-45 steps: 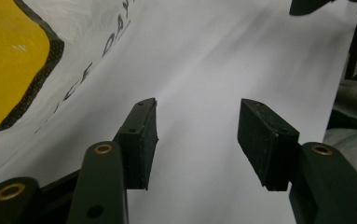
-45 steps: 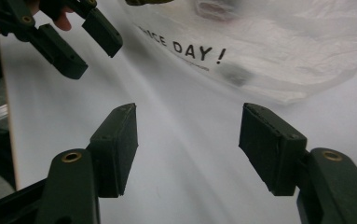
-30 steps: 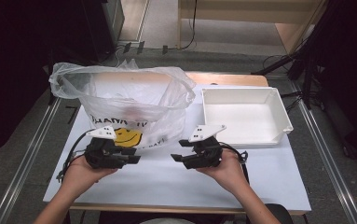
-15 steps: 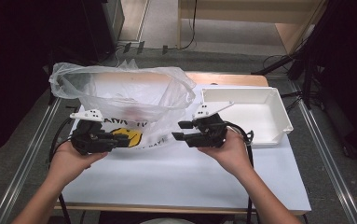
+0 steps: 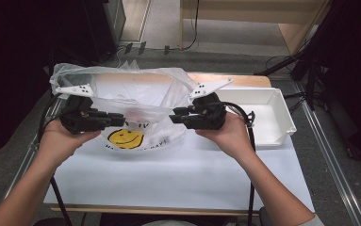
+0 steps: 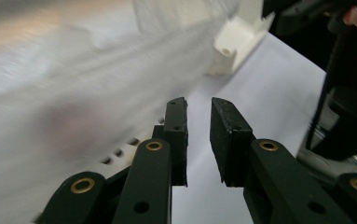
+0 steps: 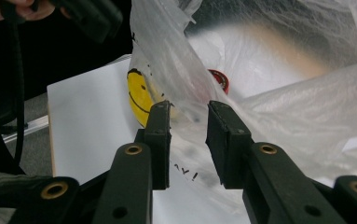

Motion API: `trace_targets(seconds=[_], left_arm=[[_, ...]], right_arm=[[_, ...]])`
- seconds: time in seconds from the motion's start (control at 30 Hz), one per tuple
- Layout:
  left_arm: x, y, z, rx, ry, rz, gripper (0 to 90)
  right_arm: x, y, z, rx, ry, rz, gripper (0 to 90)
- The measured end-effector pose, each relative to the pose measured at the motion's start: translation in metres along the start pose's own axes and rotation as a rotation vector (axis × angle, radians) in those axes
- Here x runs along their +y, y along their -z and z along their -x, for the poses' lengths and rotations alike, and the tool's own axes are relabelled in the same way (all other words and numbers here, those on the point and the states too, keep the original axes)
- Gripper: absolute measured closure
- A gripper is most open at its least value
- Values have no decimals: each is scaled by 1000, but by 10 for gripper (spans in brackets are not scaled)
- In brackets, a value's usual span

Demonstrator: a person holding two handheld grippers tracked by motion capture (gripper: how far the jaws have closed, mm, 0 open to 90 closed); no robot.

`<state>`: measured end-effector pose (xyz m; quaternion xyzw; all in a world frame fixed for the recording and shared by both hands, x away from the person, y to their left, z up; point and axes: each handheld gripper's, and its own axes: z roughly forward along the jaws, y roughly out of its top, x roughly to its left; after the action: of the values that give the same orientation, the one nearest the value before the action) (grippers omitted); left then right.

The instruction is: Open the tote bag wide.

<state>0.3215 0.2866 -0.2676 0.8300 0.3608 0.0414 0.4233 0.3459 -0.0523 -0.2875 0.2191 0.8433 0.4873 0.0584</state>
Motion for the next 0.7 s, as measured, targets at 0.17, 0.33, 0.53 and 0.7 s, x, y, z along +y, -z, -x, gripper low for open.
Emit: trace_targets(seconds=[0.17, 0.33, 0.53, 0.7], left_arm=[[17, 9, -11, 33, -4, -4, 834], [35, 12, -14, 56, -34, -22, 892], [60, 16, -27, 82, -29, -9, 900], [76, 16, -35, 105, -31, -7, 900]], right_arm=[[20, -5, 1, -10, 12, -25, 809], [41, -13, 2, -20, 38, -41, 895], [71, -25, 4, -26, 64, -36, 900], [91, -37, 5, -35, 79, -35, 900]])
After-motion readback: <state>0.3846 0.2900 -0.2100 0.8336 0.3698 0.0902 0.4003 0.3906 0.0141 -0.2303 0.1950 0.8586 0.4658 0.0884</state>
